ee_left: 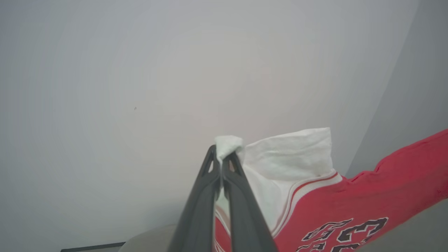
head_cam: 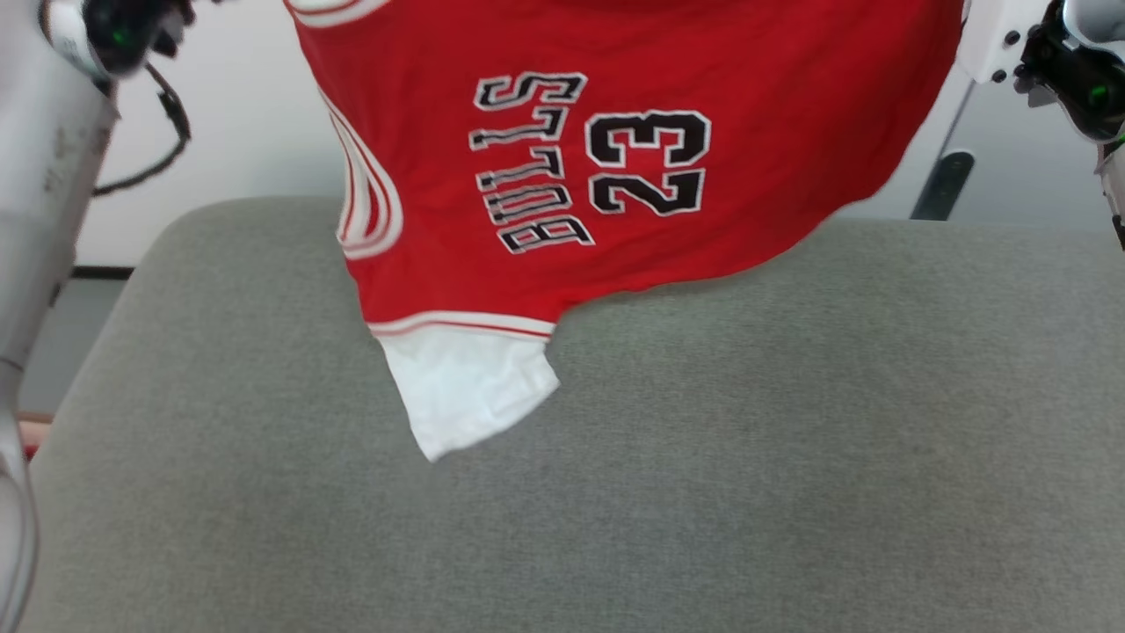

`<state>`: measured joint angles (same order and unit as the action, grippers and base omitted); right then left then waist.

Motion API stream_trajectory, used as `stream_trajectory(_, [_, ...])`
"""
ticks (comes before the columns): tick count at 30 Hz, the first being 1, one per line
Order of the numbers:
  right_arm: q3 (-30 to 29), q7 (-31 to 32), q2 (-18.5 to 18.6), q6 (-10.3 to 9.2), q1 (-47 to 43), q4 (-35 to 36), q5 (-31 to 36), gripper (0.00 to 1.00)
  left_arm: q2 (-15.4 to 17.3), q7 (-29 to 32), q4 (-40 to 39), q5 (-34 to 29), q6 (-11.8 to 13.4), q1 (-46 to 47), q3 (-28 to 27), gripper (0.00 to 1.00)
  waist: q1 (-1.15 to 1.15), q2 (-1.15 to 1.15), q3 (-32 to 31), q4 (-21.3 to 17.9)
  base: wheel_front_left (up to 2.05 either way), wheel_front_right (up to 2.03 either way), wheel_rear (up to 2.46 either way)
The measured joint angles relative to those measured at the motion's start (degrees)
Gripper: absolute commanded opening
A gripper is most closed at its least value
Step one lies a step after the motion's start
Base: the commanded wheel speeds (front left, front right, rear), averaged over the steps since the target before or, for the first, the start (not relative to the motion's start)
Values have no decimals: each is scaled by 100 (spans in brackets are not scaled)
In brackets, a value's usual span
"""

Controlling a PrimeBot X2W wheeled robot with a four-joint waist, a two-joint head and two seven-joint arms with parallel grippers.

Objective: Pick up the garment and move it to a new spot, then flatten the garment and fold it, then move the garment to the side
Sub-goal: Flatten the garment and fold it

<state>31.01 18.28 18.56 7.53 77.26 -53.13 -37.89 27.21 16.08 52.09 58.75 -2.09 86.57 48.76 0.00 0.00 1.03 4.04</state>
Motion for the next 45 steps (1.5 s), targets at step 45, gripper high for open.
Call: stream_trajectory(45, [-2047, -3323, -1070, 0, 2254, -1692, 3000, 0, -392, -2560, 1158, -468, -531, 2668, 170, 0, 0, 0, 4039, -424, 0, 0, 0])
